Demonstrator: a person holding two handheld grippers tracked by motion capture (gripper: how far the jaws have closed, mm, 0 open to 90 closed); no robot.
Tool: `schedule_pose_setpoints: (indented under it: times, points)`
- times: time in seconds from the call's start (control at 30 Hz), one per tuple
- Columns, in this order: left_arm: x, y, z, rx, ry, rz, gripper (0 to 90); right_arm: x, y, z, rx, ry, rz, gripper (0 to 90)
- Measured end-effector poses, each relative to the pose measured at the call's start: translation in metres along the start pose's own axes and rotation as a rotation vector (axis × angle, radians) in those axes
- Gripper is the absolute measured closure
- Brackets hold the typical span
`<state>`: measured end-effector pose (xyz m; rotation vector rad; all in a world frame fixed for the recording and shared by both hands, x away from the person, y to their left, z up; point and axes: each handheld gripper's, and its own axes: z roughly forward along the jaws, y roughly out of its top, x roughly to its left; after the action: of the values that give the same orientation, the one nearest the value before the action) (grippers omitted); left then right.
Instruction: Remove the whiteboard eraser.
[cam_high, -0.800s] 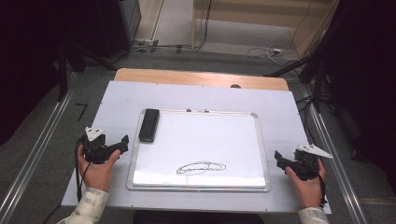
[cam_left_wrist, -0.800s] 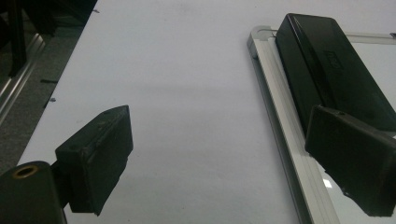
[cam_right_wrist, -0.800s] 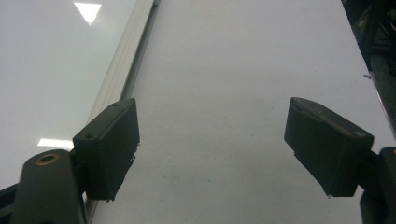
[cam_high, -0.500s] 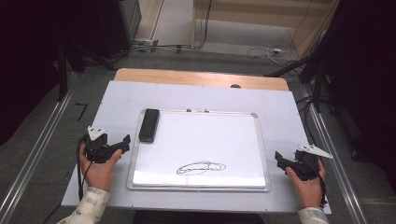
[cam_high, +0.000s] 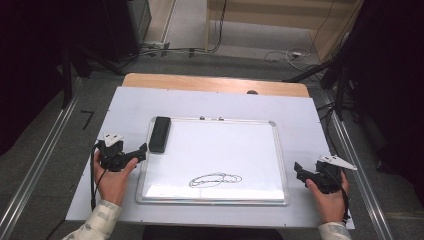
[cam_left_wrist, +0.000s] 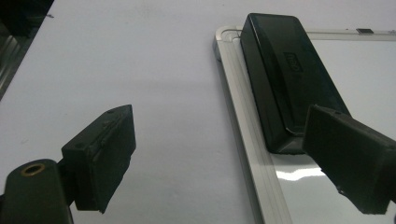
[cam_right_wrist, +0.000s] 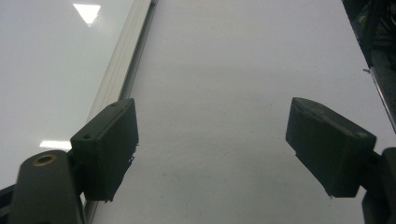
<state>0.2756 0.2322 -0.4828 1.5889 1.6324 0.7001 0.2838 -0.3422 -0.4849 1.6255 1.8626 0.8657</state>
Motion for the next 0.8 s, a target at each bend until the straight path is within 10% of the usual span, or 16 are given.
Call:
schedule_pose_setpoints:
  times: [0.8]
  points:
    - [-0.015, 0.01, 0.013, 0.002, -0.04, -0.008, 10.6, 0.002, 0.0, -0.001, -0.002, -0.009, -0.01, 15.7]
